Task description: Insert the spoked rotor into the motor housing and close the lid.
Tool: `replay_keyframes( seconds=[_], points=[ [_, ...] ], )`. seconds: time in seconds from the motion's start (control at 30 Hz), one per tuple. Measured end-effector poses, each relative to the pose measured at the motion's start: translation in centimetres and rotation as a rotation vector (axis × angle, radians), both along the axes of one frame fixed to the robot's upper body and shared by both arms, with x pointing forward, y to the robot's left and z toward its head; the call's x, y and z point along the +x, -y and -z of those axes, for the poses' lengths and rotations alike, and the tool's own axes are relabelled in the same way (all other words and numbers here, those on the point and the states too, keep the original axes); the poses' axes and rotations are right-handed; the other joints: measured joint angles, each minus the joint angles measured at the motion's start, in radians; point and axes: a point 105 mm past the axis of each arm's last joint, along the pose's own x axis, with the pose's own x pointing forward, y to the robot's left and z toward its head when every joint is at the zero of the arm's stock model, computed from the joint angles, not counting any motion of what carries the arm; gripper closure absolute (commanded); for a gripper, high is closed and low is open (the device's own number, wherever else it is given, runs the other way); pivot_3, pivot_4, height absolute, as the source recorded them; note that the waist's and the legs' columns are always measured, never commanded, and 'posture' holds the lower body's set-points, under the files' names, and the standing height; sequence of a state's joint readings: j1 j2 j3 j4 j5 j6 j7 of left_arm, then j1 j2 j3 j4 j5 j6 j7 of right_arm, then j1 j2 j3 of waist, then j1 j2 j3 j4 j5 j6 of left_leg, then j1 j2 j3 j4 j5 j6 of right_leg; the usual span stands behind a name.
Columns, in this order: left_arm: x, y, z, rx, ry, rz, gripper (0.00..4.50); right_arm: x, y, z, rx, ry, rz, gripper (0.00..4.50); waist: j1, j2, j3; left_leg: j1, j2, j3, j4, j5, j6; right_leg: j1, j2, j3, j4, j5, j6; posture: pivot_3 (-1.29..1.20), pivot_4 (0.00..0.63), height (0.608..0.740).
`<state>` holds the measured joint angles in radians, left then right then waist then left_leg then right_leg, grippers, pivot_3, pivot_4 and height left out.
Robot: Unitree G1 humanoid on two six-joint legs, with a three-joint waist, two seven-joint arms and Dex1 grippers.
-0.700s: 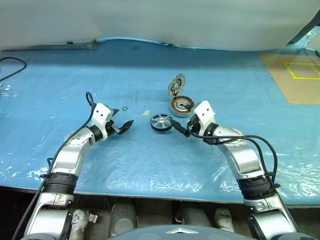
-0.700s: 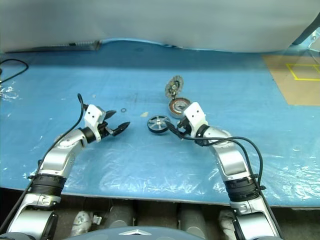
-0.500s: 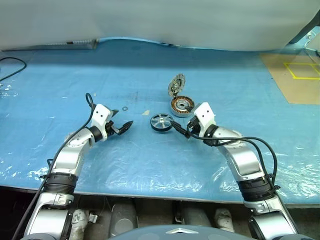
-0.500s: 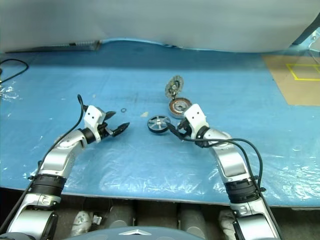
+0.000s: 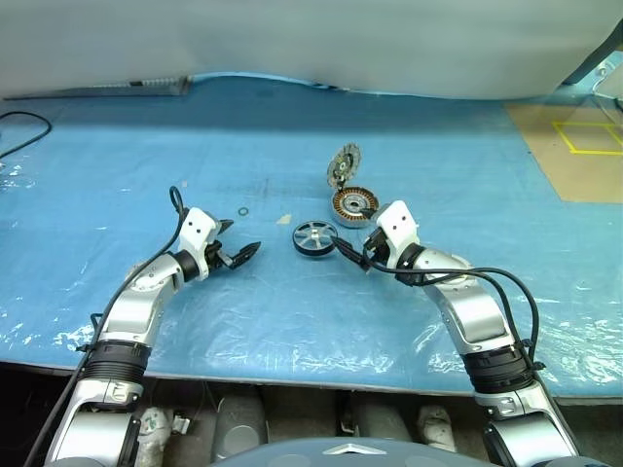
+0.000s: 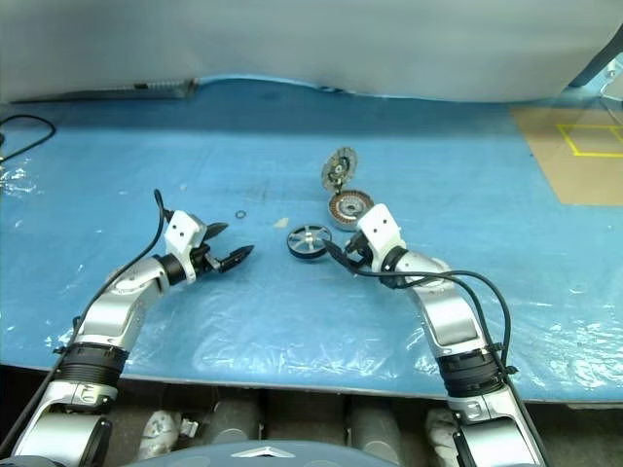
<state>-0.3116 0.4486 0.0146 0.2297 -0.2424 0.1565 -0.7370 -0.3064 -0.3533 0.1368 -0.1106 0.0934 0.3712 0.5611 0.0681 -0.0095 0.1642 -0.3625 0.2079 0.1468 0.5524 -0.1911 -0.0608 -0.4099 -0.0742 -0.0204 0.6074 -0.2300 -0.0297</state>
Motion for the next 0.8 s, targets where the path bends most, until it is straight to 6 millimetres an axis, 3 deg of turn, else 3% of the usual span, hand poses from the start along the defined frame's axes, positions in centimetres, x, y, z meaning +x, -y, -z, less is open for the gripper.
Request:
replay_keyframes(
  seconds=[0.43, 0.57, 0.8],
  points=[
    [0.0, 0.0, 0.1, 0.008, 0.001, 0.001, 0.05, 0.1, 0.4, 0.0, -0.022, 0.007, 0.017, 0.0, 0.0, 0.0, 0.0, 0.0, 0.0, 0.0, 0.0, 0.0, 0.0, 0.0, 0.0, 0.0, 0.0, 0.0, 0.0, 0.0, 0.15, 0.74],
    [0.0, 0.0, 0.1, 0.012, 0.003, 0.002, 0.05, 0.7, 1.5, 0.0, -0.084, 0.005, 0.025, 0.0, 0.0, 0.0, 0.0, 0.0, 0.0, 0.0, 0.001, 0.0, 0.0, 0.0, 0.0, 0.0, 0.001, 0.0, 0.0, 0.0, 0.15, 0.74],
    [0.0, 0.1, 0.1, 0.012, 0.002, 0.002, 0.05, 2.0, 4.0, -1.9, -0.276, 0.026, -0.04, 0.0, 0.0, 0.0, 0.0, 0.0, 0.0, 0.0, 0.003, 0.0, 0.0, 0.0, 0.0, 0.0, 0.001, 0.0, 0.0, 0.0, 0.15, 0.74]
  ],
)
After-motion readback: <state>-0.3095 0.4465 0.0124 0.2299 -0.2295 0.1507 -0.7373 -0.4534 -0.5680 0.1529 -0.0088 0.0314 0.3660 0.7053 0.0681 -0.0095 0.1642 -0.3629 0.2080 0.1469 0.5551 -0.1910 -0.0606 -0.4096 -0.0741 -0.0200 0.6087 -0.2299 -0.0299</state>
